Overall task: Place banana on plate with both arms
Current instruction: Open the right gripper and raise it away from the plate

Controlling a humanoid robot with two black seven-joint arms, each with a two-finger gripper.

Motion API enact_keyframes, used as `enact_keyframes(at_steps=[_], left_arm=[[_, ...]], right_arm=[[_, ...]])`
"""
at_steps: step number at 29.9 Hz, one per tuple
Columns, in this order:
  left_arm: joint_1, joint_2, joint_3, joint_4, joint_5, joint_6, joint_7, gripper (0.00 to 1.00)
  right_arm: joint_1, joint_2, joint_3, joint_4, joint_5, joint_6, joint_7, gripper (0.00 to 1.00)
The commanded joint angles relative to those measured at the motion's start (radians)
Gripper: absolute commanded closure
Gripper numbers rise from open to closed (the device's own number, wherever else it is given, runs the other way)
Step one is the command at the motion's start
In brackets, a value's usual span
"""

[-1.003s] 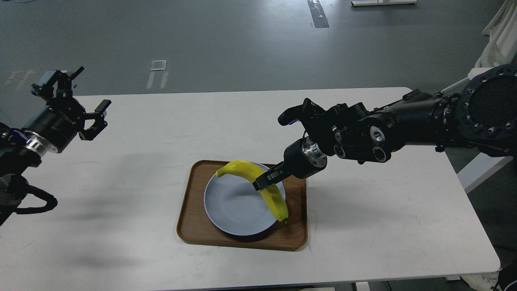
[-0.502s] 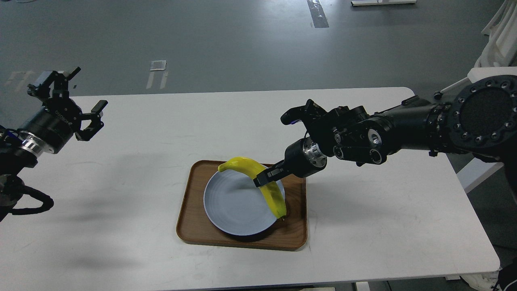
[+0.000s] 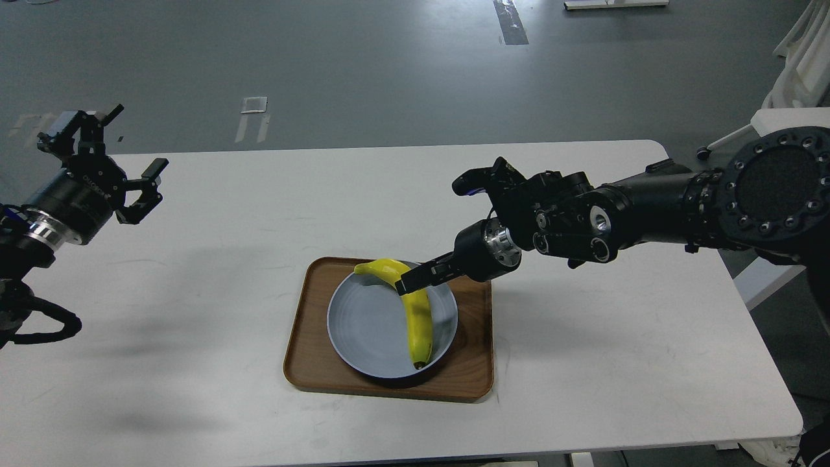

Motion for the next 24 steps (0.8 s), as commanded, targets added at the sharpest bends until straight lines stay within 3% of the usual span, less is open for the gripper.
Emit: enact_keyframes(at_steps=[1, 6, 11, 18, 24], left_arm=[[0.000, 0.002, 0.000, -0.005, 0.000, 0.000, 0.000, 0.01], [0.000, -0.005, -0.002, -0.007, 0.000, 0.000, 0.000, 0.01], [0.002, -0.031, -0.002, -0.005, 0.000, 0.000, 0.000, 0.00], [0.002, -0.094, -0.025, -0.004, 0.000, 0.000, 0.000, 0.01], [0.008, -0.159, -0.029, 0.015, 0.002, 0.000, 0.000, 0.01]], right_arm=[[-0.011, -0.032, 0.093, -0.021, 0.040, -0.001, 0.000, 0.01], [-0.179, -0.253, 0.416, -0.022, 0.161, -0.003, 0.000, 0.01], [-0.410, -0.369, 0.725, -0.019, 0.207, -0.001, 0.000, 0.01], [-0.690, -0.436, 1.089, -0.016, 0.331, 0.011, 0.000, 0.00], [-0.799, -0.449, 1.207, -0.013, 0.368, 0.015, 0.000, 0.00]])
